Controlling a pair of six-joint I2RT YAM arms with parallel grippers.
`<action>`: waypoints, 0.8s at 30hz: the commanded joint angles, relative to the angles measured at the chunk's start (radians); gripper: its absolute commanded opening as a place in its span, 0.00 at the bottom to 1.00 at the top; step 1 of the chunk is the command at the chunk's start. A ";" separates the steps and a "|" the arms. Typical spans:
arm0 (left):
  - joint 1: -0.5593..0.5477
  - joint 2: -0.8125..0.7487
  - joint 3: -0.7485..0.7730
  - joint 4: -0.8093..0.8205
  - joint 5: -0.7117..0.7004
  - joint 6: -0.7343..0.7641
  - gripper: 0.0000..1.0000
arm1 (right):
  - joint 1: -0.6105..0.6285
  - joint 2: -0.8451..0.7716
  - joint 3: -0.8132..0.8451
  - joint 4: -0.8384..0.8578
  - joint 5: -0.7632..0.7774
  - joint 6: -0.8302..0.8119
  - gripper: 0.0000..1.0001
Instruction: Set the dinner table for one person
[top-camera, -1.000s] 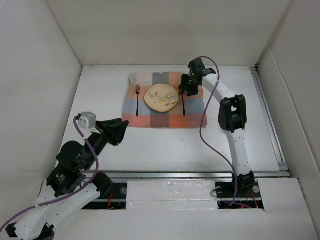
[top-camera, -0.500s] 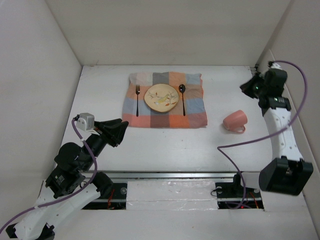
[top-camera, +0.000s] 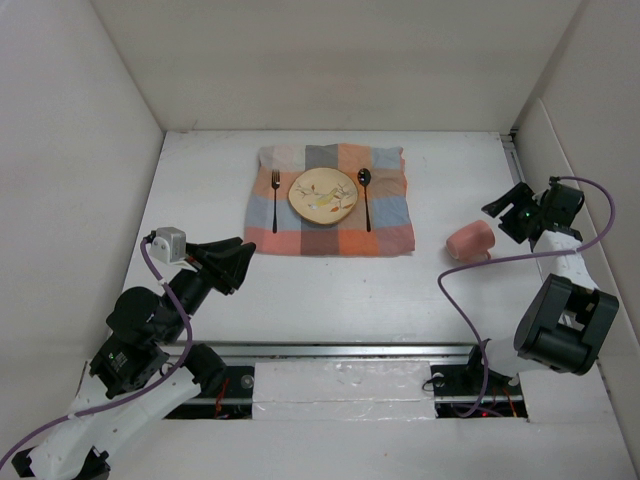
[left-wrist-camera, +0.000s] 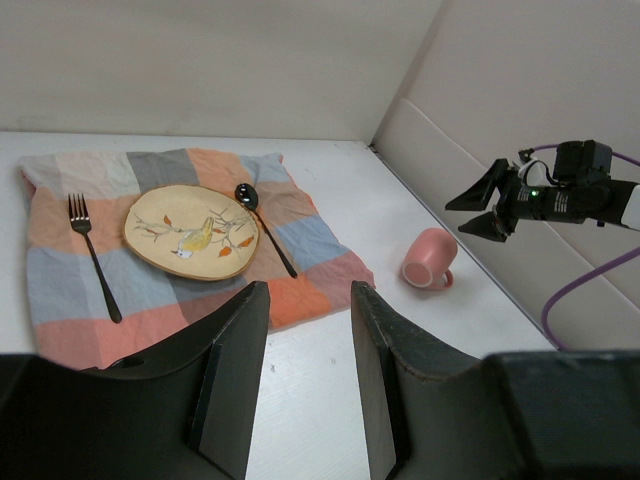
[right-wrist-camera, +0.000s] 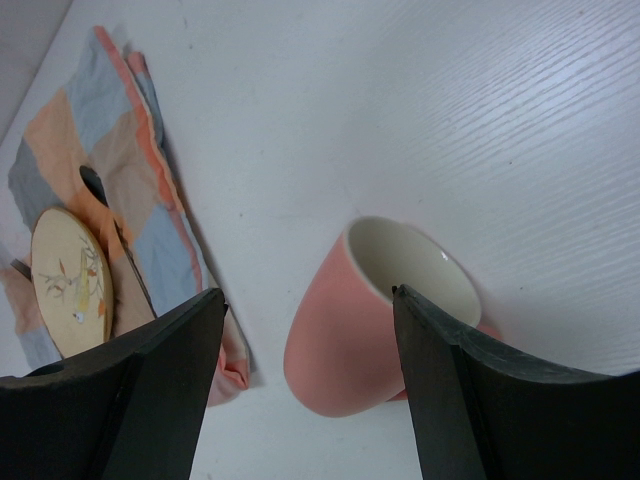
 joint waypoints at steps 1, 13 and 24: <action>-0.003 0.006 -0.008 0.052 0.009 0.009 0.35 | -0.057 0.016 -0.022 0.166 -0.047 -0.019 0.74; -0.003 0.012 -0.006 0.055 0.015 0.007 0.35 | -0.103 0.222 -0.037 0.203 -0.341 -0.123 0.66; -0.003 0.012 -0.008 0.053 0.017 0.009 0.35 | -0.112 0.184 -0.115 0.226 -0.432 -0.089 0.49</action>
